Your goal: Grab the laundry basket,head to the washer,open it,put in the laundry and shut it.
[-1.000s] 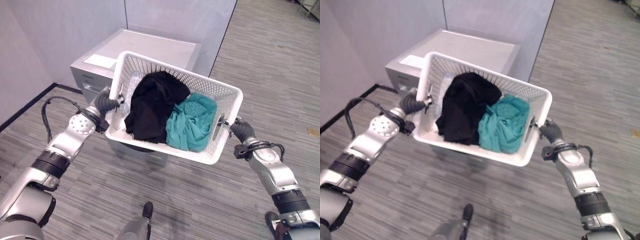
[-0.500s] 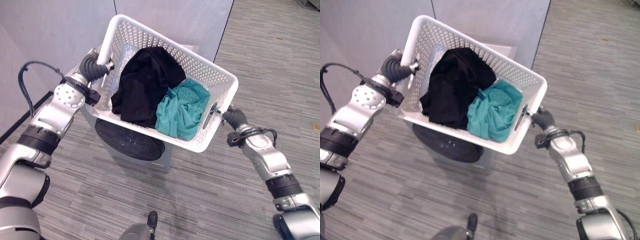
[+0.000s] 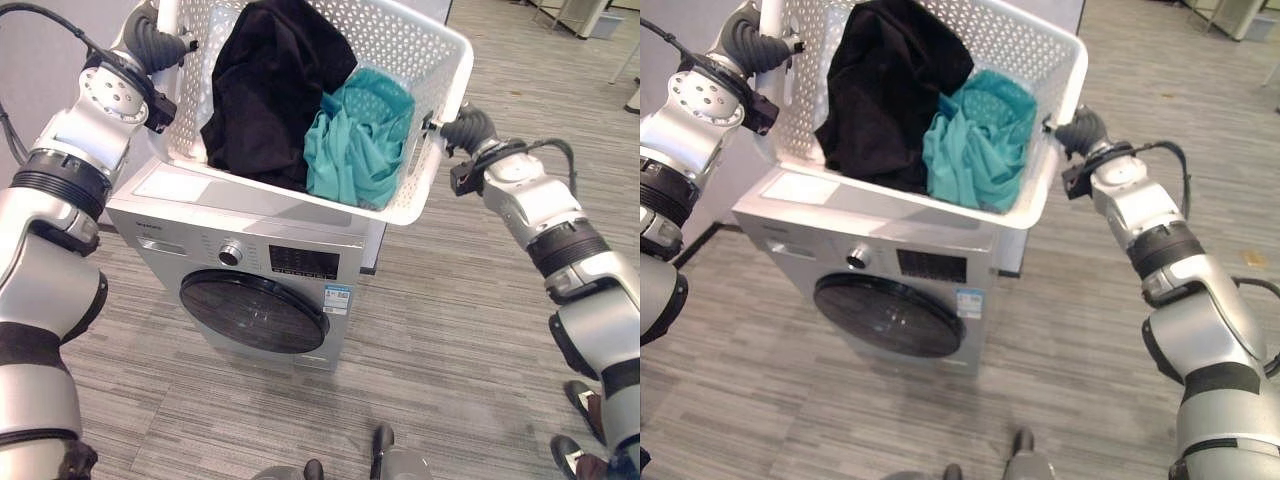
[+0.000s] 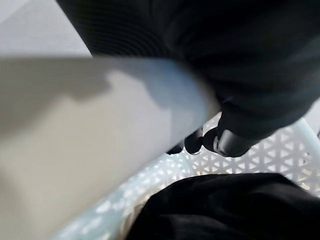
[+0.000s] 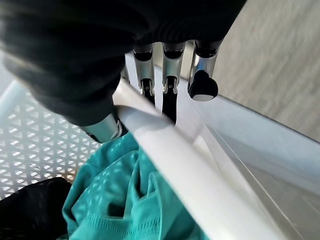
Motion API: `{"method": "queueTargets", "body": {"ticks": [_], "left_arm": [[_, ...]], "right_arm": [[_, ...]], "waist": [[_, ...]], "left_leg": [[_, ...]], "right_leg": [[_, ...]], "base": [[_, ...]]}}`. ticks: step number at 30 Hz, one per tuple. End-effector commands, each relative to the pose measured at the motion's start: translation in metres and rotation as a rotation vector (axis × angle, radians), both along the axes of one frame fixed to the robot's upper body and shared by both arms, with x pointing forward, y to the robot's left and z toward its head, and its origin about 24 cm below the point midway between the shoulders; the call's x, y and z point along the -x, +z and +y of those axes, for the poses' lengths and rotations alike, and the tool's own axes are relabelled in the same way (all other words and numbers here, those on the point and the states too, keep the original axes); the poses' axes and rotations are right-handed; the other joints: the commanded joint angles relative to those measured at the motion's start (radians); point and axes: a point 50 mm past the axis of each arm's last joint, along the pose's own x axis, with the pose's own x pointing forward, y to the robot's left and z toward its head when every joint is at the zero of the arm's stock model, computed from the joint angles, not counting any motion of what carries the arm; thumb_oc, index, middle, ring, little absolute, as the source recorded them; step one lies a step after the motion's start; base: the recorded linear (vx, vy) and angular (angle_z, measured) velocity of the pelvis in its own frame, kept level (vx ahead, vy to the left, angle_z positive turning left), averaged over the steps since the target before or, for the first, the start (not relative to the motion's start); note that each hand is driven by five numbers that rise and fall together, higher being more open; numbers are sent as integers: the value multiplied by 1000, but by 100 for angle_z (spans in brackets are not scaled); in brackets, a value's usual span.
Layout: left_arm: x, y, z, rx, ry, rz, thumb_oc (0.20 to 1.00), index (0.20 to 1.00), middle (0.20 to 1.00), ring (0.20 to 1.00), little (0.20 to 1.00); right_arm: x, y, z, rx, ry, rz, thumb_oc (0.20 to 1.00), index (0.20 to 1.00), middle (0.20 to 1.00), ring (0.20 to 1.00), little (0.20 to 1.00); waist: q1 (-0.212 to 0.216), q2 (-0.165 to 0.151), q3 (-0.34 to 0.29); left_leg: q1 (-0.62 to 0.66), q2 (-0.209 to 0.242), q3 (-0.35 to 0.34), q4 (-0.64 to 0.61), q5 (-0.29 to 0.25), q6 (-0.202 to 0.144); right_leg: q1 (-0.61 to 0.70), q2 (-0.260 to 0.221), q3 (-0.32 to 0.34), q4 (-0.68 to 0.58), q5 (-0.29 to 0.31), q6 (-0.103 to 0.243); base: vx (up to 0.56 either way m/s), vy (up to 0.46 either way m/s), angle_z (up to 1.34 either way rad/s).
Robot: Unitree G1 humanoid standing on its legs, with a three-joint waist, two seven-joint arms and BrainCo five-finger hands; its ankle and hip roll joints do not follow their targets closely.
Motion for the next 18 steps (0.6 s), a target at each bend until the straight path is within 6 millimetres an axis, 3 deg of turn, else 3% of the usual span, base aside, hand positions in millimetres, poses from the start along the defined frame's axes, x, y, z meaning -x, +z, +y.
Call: {"method": "queueTargets", "body": {"ticks": [1,6,7,10,12,14,15,16,17,18], "left_arm": [[9,20,4,57,-36,-126,200,200,200,200,200],[5,-1,-2,52,-71,-84,200,200,200,200,200],[6,-4,-3,51,-75,-80,200,200,200,200,200],[7,-3,-6,53,-87,-85,200,200,200,200,200],[5,1,-14,58,-101,-88,200,200,200,200,200],[3,5,-19,51,-100,-89,200,200,200,200,200],[3,6,-19,51,-101,-89,200,200,200,200,200],[3,7,-17,52,-90,-90,200,200,200,200,200],[1,5,-9,54,-51,-67,200,200,200,200,200],[0,6,-10,46,-40,-72,200,200,200,200,200]], "right_arm": [[4,42,-7,10,-2,-158,200,200,200,200,200],[10,26,-13,2,15,-133,200,200,200,200,200],[13,23,-19,-2,11,-130,200,200,200,200,200],[16,25,-23,3,3,-140,200,200,200,200,200],[15,28,-24,-14,-12,-146,200,200,200,200,200],[14,30,-23,-5,-15,-150,200,200,200,200,200],[14,31,-23,-6,-15,-151,200,200,200,200,200],[12,31,-22,5,-20,-150,200,200,200,200,200],[9,26,-22,46,-32,-117,200,200,200,200,200],[6,23,-20,33,-32,-103,200,200,200,200,200]], "waist": [[10,14,-77],[-5,-11,-103],[-11,-26,-95],[2,-55,-48],[11,-70,-32],[21,-77,-28],[23,-81,-26],[35,-69,-20],[41,-52,-17],[40,-44,-26]], "left_leg": [[45,97,-18,-61,-20,-73],[45,155,-45,17,-59,-123],[-12,178,-45,172,-23,-144],[-173,179,-69,473,71,-130],[-237,199,-47,433,71,-117],[-251,216,-46,298,66,-123],[-242,215,-43,288,70,-124],[-247,213,-71,181,114,-139],[-213,239,-100,60,140,-151],[-192,234,-111,34,136,-157]], "right_leg": [[97,5,47,41,45,42],[150,36,-3,72,-2,4],[184,58,-18,62,-26,-27],[217,91,-11,58,-51,-80],[244,99,-18,43,-69,-86],[257,97,-14,39,-81,-81],[259,94,-12,40,-82,-81],[267,103,-3,48,-94,-82],[264,112,13,89,-118,-83],[264,112,20,91,-124,-76]], "base": [[206,-155,4],[257,-263,65],[99,-257,51],[42,-262,31],[79,-119,-22],[113,-11,-8],[100,41,-3],[147,89,-22],[206,135,-41],[211,145,-41]]}}
